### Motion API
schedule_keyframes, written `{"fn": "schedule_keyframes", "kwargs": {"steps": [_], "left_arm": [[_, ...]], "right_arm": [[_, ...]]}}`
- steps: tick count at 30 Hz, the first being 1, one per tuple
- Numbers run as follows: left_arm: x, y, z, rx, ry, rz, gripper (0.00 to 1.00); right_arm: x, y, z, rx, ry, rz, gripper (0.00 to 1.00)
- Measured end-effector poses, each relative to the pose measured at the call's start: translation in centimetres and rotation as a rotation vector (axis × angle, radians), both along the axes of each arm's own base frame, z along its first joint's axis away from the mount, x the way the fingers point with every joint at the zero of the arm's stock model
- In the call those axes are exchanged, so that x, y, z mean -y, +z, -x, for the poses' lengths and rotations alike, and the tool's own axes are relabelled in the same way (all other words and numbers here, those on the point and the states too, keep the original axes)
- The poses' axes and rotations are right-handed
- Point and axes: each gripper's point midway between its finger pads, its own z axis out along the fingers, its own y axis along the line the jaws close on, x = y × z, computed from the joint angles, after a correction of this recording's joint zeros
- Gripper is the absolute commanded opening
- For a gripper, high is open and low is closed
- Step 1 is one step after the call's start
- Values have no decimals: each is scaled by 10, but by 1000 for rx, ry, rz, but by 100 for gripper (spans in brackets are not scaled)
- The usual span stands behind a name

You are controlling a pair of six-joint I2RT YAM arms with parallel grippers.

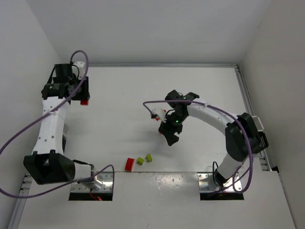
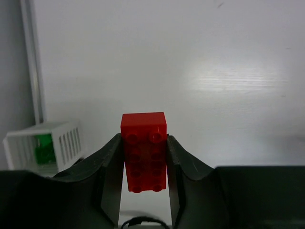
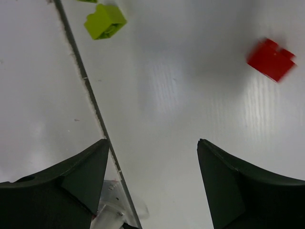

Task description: Sort the legos into containers by color

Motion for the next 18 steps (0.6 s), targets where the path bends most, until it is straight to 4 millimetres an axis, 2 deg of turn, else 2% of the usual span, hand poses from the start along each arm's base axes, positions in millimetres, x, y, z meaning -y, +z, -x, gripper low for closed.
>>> {"fn": "schedule_keyframes", "kwargs": {"steps": [3,7,9,13,18], "left_arm": [[-30,-10,25,-69,64,-7,0],[-79,-28,57,-165,186,9,0],[-95,-32,69,-191,224,19,0],[-110,-37,87,-227,243,31,0],[-117,-53,108,-288,231,52,0]], "right_arm": [[-24,-4,22,13,123,-6,78],[-52,-6,50,55,264,-20,87],[-62,-7,57,84,306,-25,87],[-76,-17,62,156,357,-36,88],[-77,-43,67,232,401,-24,88]]}}
